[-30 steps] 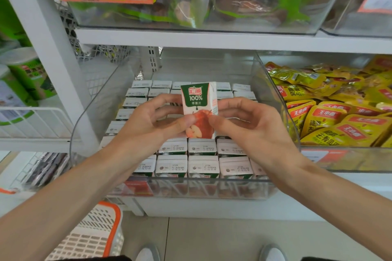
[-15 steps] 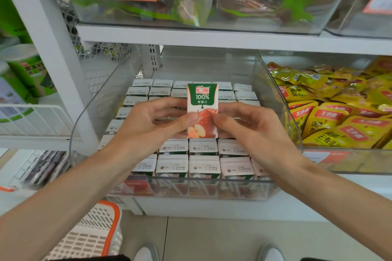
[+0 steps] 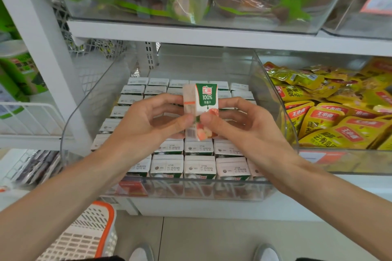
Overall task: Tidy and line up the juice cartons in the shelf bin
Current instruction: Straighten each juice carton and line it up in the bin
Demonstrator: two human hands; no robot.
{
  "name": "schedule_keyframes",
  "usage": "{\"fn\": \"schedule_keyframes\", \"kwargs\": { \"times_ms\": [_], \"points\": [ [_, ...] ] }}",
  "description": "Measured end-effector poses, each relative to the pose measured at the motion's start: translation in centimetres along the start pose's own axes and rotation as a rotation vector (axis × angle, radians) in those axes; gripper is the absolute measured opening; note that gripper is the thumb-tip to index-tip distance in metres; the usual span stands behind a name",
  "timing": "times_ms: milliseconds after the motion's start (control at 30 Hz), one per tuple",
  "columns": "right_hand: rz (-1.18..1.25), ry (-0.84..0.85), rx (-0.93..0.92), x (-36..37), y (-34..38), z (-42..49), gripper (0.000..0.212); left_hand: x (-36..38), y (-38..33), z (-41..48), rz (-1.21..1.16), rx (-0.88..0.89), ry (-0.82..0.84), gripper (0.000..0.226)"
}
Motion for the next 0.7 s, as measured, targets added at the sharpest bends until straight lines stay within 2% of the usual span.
{"fn": "schedule_keyframes", "kwargs": {
  "times_ms": [133,267,433,533,700],
  "points": [
    [-0.042,0.01,-0.03,0.5,0.2,0.0,0.056,0.2,-0.6,0.0,0.078,0.036,0.01,0.039],
    [0.07,0.01,0.003,0.1,0.1,0.4,0.037,0.2,-0.6,0.0,-0.016,0.008,0.007,0.034],
    [0.119,0.157,0.032,1.5,0.2,0.3,0.033,0.7,0.1,-0.2,-0.062,-0.079,0.045,0.057],
    [0.043,0.172,0.015,1.7,0.3,0.0,0.035,1.5,-0.3,-0.4,-0.074,-0.072,0.102,0.046],
    [-0.046,0.185,-0.067,2.4,1.0,-0.7,0.033,1.2,-0.3,-0.5,-0.091,-0.066,0.073,0.039]
  ]
}}
Point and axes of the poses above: each hand's wrist, its own z-axis towards the middle knuckle, its own x-axis out of the palm, y = z × x, the point moved 10 cm from there along z, towards the middle knuckle, and after that the axes turned 9 degrees about x, right-handed, at the moved point
